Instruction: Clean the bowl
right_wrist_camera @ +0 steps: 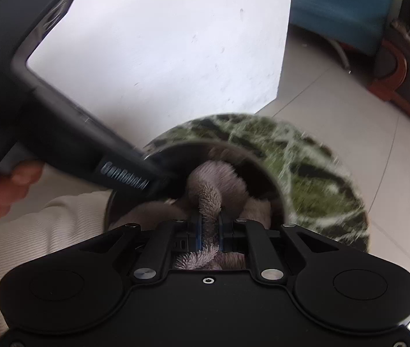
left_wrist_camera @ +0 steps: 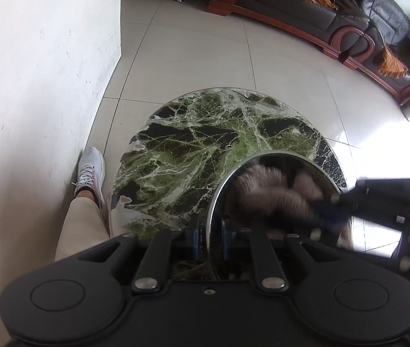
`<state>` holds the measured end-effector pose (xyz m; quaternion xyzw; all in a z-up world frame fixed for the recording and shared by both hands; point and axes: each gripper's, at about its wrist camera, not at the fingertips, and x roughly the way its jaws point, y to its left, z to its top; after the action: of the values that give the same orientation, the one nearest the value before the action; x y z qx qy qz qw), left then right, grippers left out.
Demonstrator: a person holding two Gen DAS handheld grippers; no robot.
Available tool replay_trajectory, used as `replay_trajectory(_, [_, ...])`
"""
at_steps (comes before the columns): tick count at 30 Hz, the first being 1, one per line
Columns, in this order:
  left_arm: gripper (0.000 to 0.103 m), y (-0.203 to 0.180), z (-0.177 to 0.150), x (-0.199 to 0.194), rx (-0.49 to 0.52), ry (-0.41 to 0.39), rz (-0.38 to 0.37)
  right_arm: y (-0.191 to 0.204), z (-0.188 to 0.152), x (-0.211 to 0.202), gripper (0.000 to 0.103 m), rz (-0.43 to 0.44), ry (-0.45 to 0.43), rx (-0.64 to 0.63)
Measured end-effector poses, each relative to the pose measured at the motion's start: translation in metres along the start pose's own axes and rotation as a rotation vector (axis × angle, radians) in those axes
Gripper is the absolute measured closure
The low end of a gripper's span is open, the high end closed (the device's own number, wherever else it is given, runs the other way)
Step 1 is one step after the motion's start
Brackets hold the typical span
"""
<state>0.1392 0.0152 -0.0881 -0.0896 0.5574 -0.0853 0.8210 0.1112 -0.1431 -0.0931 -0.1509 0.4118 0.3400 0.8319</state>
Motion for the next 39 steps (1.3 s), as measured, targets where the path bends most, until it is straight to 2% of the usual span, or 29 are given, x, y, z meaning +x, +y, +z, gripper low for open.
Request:
replay_trajectory(4, [0.089, -0.001, -0.001, 0.000, -0.001, -0.002, 0.001, -0.013, 0.003, -0.005, 0.094, -0.038, -0.014, 0.015])
replay_trajectory(7, [0.089, 0.000, -0.001, 0.001, -0.004, -0.003, -0.001, -0.012, -0.007, -0.008, 0.093, -0.050, 0.011, 0.024])
replay_trajectory(11, [0.089, -0.001, 0.000, 0.002, 0.000, -0.001, -0.002, -0.001, -0.019, -0.009, 0.093, -0.004, 0.034, 0.054])
replay_trajectory(14, [0.089, -0.001, 0.000, 0.002, 0.002, 0.000, -0.001, 0.006, -0.015, -0.006, 0.093, 0.019, 0.032, 0.022])
replay_trajectory(17, [0.089, -0.001, 0.000, 0.002, 0.000, 0.002, -0.002, 0.007, -0.005, -0.004, 0.093, -0.006, 0.009, -0.024])
replay_trajectory(21, [0.089, -0.002, -0.001, 0.001, 0.000, 0.002, -0.002, -0.009, 0.008, -0.006, 0.093, -0.051, -0.021, -0.014])
replay_trajectory(25, [0.089, -0.001, -0.001, 0.001, -0.004, 0.000, -0.003, -0.010, -0.004, -0.008, 0.094, -0.065, 0.003, 0.004])
replay_trajectory(29, [0.089, -0.001, 0.000, 0.002, -0.009, 0.002, -0.007, -0.003, -0.019, -0.009, 0.093, -0.028, 0.029, 0.040])
replay_trajectory(33, [0.089, -0.002, 0.000, 0.002, -0.006, 0.002, -0.004, 0.007, -0.016, -0.007, 0.093, 0.039, 0.029, 0.038])
replay_trajectory(36, [0.089, -0.002, 0.000, 0.002, -0.004, 0.005, -0.005, 0.007, -0.006, -0.003, 0.093, 0.012, 0.006, -0.005])
replay_trajectory(39, [0.089, -0.002, 0.000, 0.002, -0.004, 0.008, -0.007, -0.005, 0.000, -0.004, 0.093, -0.029, -0.007, 0.006])
